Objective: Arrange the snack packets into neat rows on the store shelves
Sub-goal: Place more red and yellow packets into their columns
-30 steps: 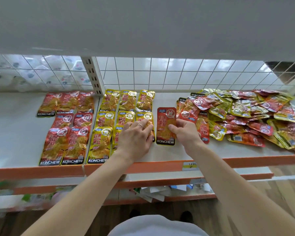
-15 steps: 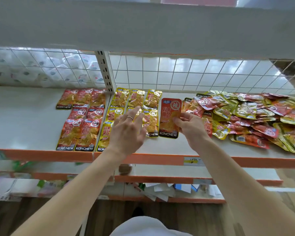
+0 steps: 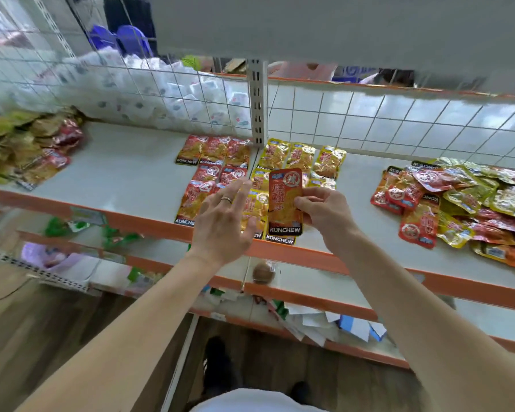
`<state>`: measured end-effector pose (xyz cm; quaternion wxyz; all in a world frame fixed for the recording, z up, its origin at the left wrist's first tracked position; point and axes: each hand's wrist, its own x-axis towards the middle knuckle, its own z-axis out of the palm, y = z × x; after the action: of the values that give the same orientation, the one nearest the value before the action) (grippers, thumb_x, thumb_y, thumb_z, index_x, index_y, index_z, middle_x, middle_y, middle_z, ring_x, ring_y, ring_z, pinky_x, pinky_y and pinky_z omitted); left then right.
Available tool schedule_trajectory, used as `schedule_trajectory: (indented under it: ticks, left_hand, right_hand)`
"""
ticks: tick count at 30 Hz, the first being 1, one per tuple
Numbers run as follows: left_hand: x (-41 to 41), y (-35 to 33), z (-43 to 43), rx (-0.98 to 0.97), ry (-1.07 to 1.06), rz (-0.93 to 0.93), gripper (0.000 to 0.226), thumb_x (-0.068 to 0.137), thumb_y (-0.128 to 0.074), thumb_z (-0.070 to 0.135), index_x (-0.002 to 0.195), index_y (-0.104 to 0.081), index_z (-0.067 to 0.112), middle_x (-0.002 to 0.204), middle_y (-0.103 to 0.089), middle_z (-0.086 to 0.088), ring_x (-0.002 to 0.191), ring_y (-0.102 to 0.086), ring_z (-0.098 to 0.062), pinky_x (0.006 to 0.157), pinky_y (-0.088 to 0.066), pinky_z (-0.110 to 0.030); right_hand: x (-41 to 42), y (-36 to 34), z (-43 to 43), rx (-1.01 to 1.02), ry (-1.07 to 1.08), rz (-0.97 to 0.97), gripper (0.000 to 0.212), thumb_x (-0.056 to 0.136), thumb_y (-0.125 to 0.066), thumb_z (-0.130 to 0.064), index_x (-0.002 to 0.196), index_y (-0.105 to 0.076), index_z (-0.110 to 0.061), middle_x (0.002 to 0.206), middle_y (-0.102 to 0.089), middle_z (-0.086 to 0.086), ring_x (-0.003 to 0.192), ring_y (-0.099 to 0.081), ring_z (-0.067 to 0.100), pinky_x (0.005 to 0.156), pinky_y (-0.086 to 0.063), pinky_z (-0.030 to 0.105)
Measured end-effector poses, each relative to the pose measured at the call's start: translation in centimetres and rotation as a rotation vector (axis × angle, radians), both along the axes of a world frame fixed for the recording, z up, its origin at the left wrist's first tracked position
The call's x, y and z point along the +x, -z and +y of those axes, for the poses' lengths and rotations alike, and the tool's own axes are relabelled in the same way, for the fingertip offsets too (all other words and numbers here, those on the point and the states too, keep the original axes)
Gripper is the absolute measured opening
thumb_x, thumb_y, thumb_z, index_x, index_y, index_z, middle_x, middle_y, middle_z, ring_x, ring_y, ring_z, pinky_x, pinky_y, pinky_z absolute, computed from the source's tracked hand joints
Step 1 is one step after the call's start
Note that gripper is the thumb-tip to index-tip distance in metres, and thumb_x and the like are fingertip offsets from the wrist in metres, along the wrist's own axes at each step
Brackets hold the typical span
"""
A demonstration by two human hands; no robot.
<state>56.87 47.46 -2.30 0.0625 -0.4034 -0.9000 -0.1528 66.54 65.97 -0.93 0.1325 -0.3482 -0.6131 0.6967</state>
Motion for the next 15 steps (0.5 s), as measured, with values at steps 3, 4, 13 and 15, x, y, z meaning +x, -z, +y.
schedule_trajectory:
  ticks: [3,4,13,15]
  left_hand:
    - [-2.2,0.3,-1.8,0.008,-0.001,0.011,0.068,0.089,-0.054,0.039,0.151,-0.037,0.018,0.156,-0.041,-0.003,0.142,-0.04,-0.025,0.112,-0.035,-0.044]
    - [-3.1,0.3,-2.5,0.012,0.0,0.01,0.067,0.088,-0.054,0.038,0.15,-0.038,0.018,0.156,-0.042,-0.003,0.141,-0.041,-0.025,0.111,-0.035,-0.044]
    - [-13.1,0.8,-7.8,0.028,-0.011,-0.012,0.061,0.094,-0.046,0.04,0.15,-0.038,0.018,0.158,-0.039,-0.003,0.14,-0.042,-0.026,0.109,-0.038,-0.045]
    - [-15.2,1.1,-8.9,0.022,-0.022,-0.031,0.06,0.095,-0.042,0.041,0.15,-0.037,0.019,0.158,-0.039,-0.002,0.14,-0.042,-0.025,0.11,-0.037,-0.045]
  right_hand:
    - [-2.8,0.1,-1.8,0.03,-0.023,-0.024,0.009,0.09,-0.071,-0.005,0.096,-0.068,-0.012,0.097,-0.073,0.013,0.095,-0.072,0.031,0.087,-0.059,0.047]
    - [-3.9,0.2,-2.5,0.036,-0.029,-0.027,0.009,0.09,-0.071,-0.007,0.097,-0.069,-0.012,0.097,-0.074,0.013,0.095,-0.073,0.031,0.088,-0.059,0.048]
    - [-14.9,0.2,-9.6,0.053,-0.03,-0.036,0.013,0.089,-0.069,-0.001,0.099,-0.066,-0.008,0.09,-0.068,0.012,0.078,-0.068,0.023,0.078,-0.062,0.039]
    - [-17.4,0.4,-10.9,0.09,-0.042,-0.07,0.014,0.089,-0.07,-0.003,0.102,-0.066,-0.008,0.088,-0.069,0.009,0.082,-0.071,0.027,0.083,-0.06,0.048]
